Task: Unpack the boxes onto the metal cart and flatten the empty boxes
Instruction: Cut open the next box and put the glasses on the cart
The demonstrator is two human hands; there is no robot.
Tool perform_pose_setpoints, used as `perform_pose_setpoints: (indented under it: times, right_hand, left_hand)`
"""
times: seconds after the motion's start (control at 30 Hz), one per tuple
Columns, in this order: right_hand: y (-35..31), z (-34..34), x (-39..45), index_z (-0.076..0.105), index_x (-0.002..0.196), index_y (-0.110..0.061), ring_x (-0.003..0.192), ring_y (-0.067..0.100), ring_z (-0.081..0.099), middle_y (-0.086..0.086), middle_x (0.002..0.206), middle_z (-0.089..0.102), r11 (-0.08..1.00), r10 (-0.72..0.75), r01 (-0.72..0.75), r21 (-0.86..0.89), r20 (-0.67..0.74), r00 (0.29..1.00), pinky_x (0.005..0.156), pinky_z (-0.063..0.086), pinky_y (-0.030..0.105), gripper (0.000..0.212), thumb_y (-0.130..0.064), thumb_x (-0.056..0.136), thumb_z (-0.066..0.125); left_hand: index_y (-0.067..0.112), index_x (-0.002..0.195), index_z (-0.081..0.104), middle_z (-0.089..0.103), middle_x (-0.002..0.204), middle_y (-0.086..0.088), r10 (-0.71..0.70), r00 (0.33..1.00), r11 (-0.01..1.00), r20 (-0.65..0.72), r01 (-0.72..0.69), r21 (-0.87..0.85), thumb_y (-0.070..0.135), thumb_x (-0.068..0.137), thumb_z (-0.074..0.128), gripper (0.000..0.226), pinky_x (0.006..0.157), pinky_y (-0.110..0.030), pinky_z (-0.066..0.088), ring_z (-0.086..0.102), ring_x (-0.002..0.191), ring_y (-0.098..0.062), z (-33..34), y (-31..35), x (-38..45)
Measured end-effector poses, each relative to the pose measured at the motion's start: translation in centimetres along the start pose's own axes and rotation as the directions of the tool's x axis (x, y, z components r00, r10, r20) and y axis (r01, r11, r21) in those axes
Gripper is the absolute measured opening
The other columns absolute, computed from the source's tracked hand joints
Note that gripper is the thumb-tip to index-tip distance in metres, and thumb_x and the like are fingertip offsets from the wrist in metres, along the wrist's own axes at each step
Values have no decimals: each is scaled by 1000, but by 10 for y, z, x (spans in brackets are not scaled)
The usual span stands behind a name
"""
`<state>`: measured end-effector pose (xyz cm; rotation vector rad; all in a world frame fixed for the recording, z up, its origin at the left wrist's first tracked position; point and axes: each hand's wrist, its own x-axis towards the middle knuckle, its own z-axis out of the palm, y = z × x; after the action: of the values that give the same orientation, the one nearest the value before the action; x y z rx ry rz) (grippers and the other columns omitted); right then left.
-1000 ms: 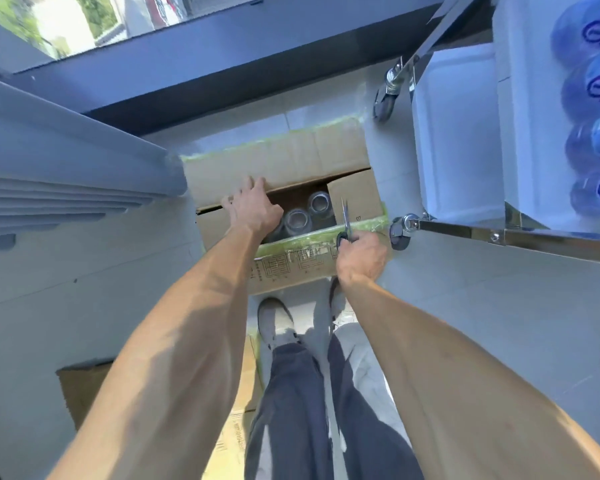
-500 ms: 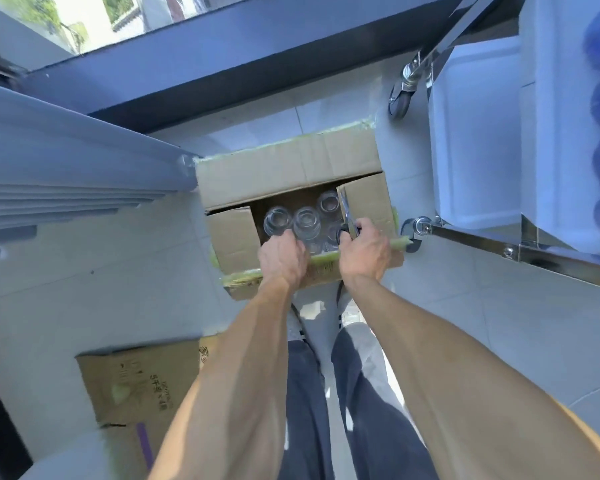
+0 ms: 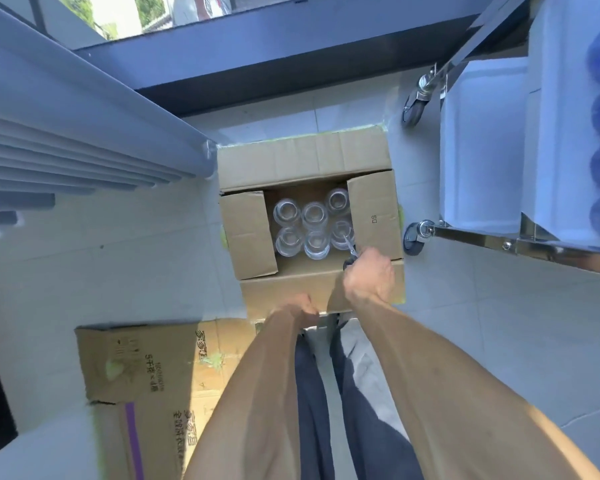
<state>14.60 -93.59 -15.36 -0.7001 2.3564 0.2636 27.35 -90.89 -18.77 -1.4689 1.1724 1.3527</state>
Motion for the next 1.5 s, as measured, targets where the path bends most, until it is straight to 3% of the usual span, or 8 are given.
perform_pose_setpoints:
  times: [0.17, 0.3, 0.4, 0.6, 0.87, 1.07, 1.23, 1.5]
  right_hand:
    - [41, 6, -15, 65, 102, -9, 94, 31, 62, 13, 97, 66, 992, 87, -86, 95, -1, 996, 77, 51, 36, 14, -7, 90, 58]
    - [65, -7, -25, 65, 105, -6, 96, 32, 64, 14, 101, 67, 946, 239, -234, 223, 6, 971, 71, 48, 33, 18, -8, 87, 61]
    - [88, -14, -33, 66, 103, -7, 99, 35, 65, 15, 102, 68, 931, 242, -235, 280, 9, 970, 82, 52, 37, 18, -16, 87, 65]
    - [150, -13, -56, 65, 106, -12, 105, 36, 63, 15, 110, 66, 843, 350, -316, 435, 2, 937, 86, 51, 39, 20, -14, 88, 59]
    - [262, 4, -98, 60, 105, -11, 102, 36, 63, 16, 107, 64, 695, 518, -470, 544, 74, 852, 81, 51, 39, 18, -15, 87, 60]
    - [354, 19, -120, 49, 121, -9, 106, 36, 60, 18, 116, 59, 576, 620, -544, 610, 108, 777, 78, 48, 39, 27, -19, 96, 53]
    - [454, 40, -153, 51, 122, -10, 103, 34, 60, 15, 111, 60, 434, 692, -591, 679, 168, 702, 78, 48, 39, 27, -17, 96, 54]
    - [604, 85, -204, 52, 117, -12, 95, 27, 60, 9, 104, 60, 173, 802, -641, 748, 271, 533, 69, 39, 32, 22, -23, 98, 53]
  left_hand:
    - [12, 117, 58, 66, 114, -11, 58, 909, 996, -412, -27, 81, 14, 90, 48, 29, 91, -35, 51, 63, 104, -30, -15, 10, -13]
    - [14, 129, 56, 66, 119, -12, 193, 879, 961, -435, -80, 264, 16, 91, 50, 38, 91, -38, 50, 62, 111, -32, -37, 49, -34]
    - [11, 123, 60, 67, 117, -12, 278, 860, 930, -428, -129, 345, 16, 92, 50, 33, 90, -39, 51, 64, 108, -31, -35, 79, -51]
    - [8, 122, 60, 64, 123, -16, 379, 856, 868, -351, -197, 456, 13, 91, 50, 33, 91, -38, 49, 60, 114, -34, 20, 117, -87]
    - [11, 131, 53, 59, 124, -13, 498, 848, 667, -181, -241, 705, 15, 95, 52, 36, 96, -38, 48, 60, 112, -30, 137, 129, -114]
    - [14, 130, 52, 54, 128, -16, 564, 810, 528, -158, -208, 823, 22, 94, 51, 38, 101, -43, 47, 56, 117, -35, 230, 152, -128]
    - [12, 128, 52, 54, 124, -17, 604, 795, 359, -50, -216, 908, 16, 91, 51, 38, 93, -42, 50, 57, 114, -37, 353, 174, -147]
    - [15, 138, 48, 53, 131, -12, 670, 732, 52, 128, -217, 975, 9, 92, 47, 46, 97, -40, 47, 55, 117, -32, 532, 200, -161]
